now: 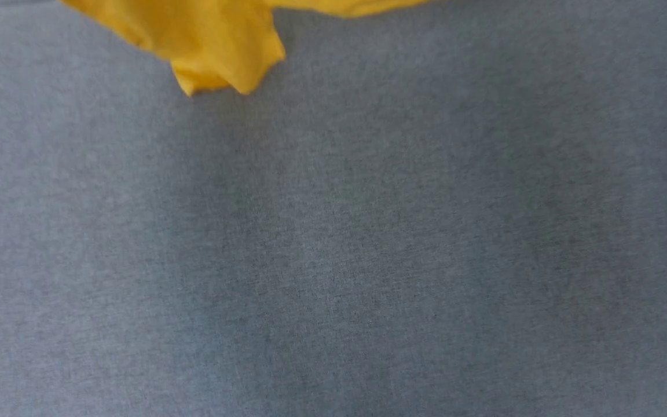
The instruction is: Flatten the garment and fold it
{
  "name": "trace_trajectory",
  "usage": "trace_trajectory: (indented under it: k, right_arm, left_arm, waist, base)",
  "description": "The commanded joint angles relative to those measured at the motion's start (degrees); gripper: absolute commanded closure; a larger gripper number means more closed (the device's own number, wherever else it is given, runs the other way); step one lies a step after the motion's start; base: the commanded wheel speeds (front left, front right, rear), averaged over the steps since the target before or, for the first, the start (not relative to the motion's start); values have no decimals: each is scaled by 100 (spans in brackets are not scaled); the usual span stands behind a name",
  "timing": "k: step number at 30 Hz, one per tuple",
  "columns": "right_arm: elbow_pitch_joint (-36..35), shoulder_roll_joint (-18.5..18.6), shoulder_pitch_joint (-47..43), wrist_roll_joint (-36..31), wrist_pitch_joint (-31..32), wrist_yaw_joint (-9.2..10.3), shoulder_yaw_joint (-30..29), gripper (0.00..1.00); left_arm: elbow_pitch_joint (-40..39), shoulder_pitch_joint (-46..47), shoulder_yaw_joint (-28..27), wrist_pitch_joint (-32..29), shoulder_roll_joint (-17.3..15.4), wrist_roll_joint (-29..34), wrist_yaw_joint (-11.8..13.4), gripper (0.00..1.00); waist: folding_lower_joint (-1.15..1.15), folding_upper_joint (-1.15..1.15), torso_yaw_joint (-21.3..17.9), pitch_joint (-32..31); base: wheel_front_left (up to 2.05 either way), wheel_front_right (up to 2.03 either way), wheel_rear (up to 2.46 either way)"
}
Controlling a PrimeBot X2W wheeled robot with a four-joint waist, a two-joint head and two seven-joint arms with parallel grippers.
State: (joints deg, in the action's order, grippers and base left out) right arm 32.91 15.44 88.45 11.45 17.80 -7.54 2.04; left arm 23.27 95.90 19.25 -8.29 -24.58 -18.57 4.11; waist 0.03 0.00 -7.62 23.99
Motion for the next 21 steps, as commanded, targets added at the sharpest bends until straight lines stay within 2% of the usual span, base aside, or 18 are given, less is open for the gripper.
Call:
trace_trajectory:
  k: [1,7,12,17,21]
  right_arm:
    - [104,39,69,-35,-102,5,40,100]
    - [364,237,-37,176,-384,5,335,100]
    - [253,430,-375,637,-532,5,642,100]
    - [-335,727,-1038,1277,-563,5,1029,100]
    - [-1060,1066,-1858,1783,-495,5,1116,100]
  left_arm:
    - [76,95,40,133,28,22,-84,100]
    - [362,-4,7,607,17,-213,-432,100]
    - [448,-420,-29,909,-59,-411,-647,100]
    - [113,-1205,88,1114,-215,-506,-818,100]
    - [-516,-2150,113,1069,-311,-689,-769,100]
  waist:
    - [-3,0,145,748]
    - [-3,0,282,1262]
    - [-3,0,338,1477]
    - [-3,0,380,1414]
    - [-3,0,443,1194]
  base:
    - [0,0,0]
    - [0,0,0]
    - [0,0,0]
    - [0,0,0]
    - [0,0,0]
